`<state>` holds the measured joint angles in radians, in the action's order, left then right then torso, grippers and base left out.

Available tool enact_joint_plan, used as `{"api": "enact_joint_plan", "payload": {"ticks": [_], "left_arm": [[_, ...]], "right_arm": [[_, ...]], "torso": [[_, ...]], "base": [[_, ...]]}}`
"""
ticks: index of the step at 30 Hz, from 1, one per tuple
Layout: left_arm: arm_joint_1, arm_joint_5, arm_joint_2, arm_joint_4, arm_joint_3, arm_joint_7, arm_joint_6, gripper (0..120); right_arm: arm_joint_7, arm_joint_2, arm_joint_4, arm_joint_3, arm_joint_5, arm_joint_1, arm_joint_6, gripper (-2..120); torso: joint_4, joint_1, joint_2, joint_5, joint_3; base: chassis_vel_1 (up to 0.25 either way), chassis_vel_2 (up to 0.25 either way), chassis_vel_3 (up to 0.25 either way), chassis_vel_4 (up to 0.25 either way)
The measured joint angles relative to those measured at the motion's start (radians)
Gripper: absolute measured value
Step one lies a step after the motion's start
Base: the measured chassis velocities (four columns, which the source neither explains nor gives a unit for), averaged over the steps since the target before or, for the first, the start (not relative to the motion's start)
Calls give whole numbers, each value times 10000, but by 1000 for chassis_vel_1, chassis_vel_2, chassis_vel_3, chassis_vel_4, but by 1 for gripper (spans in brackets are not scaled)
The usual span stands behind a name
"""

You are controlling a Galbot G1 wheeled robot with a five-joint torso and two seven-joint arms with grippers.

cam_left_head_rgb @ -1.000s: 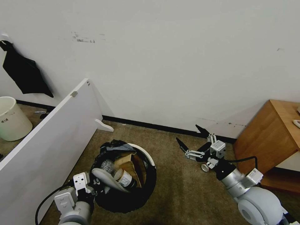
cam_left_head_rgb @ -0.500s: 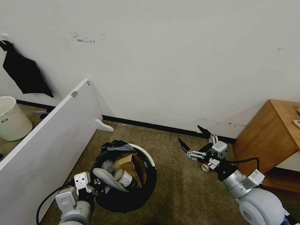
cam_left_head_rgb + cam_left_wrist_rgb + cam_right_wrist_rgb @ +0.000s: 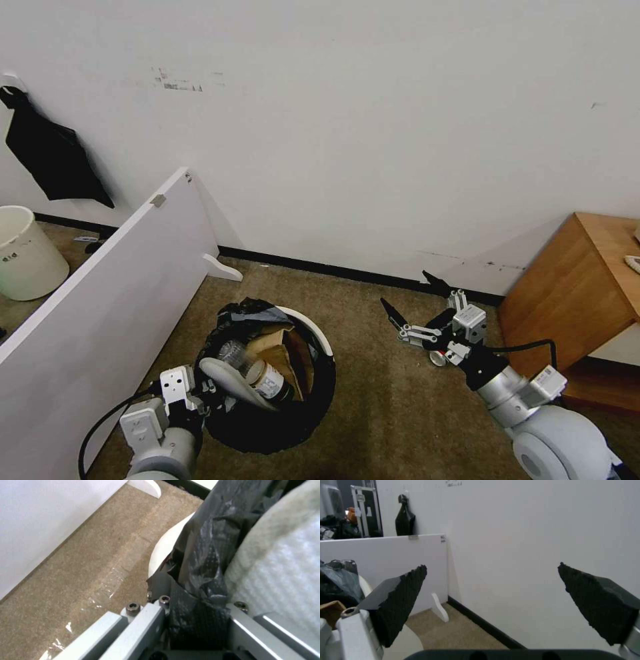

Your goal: Pick up the trash bin, then pick up the garbage from the floor and place it into the trash bin.

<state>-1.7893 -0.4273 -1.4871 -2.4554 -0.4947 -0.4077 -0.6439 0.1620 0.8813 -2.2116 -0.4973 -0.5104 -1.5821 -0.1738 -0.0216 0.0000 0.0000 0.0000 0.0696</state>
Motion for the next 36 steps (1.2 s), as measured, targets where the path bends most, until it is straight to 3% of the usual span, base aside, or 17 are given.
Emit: {"api": "enact_joint_plan", "payload": {"ticks": [36], "left_arm": [[101, -2, 20, 120, 17, 34, 17, 0]], "right_arm": [[-21, 68, 69, -87, -20, -2, 14, 100]], "torso": [[1, 0, 0, 0, 0]], "base": [[0, 0, 0, 0]]}}
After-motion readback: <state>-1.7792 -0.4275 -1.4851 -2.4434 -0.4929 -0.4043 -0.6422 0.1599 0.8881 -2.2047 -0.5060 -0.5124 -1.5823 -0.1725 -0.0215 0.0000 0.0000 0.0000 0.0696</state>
